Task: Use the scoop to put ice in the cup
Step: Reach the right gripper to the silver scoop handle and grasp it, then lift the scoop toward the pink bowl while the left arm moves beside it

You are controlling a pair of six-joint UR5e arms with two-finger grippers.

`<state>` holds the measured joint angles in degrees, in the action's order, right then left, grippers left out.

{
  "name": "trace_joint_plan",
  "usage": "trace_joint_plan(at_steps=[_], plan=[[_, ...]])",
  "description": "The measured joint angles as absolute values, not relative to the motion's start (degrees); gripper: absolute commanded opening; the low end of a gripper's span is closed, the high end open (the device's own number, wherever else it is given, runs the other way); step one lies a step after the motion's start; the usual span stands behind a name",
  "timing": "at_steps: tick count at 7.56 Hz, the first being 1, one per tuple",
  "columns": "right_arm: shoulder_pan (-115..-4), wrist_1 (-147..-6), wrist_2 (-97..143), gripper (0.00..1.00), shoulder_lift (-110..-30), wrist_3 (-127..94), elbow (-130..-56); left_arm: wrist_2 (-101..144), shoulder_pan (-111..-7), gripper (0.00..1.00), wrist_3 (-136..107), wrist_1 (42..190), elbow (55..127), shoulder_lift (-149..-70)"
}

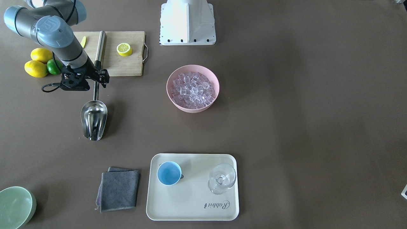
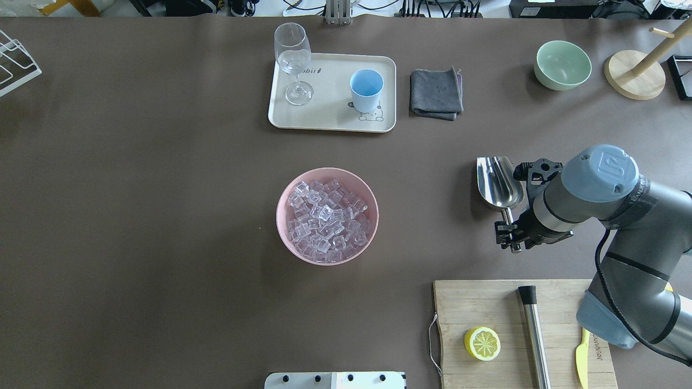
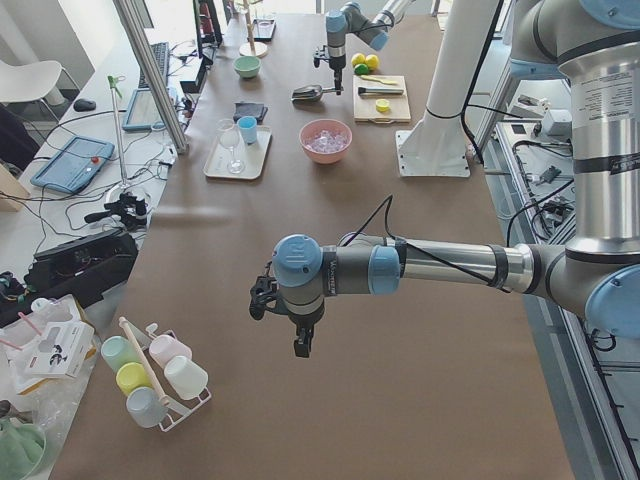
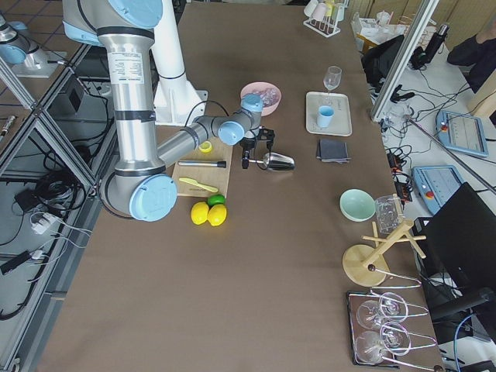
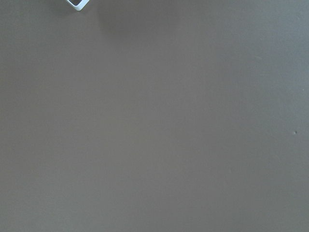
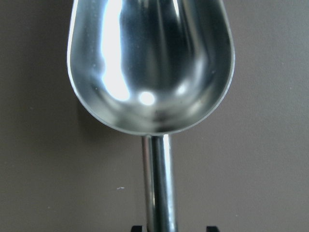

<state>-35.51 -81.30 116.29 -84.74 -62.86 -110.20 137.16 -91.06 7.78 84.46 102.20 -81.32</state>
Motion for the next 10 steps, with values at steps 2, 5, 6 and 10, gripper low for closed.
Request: trace_joint_plan(at_steps=[2, 5, 6, 10], plan=[[-35.51, -81.3, 116.27, 0.0, -84.69, -62.78, -109.85, 137.28, -88.94, 0.99, 7.74, 84.61, 103.1, -81.53], [-35.51, -81.3, 116.01, 0.0, -84.64, -62.83, -109.79, 140.02, -79.09, 0.99, 7.35, 86.02, 106.4, -85.84], [-35.51, -81.3, 116.01, 0.0, -84.59, -62.78, -109.96, 140.52, -75.03, 0.99, 7.31, 87.26, 107.93, -87.74], [-38.23, -82.75, 115.99, 0.0, -85.35, -60.86, -114.06, 137.15, -60.29, 0.99, 7.55, 104.98, 109.78, -91.19]])
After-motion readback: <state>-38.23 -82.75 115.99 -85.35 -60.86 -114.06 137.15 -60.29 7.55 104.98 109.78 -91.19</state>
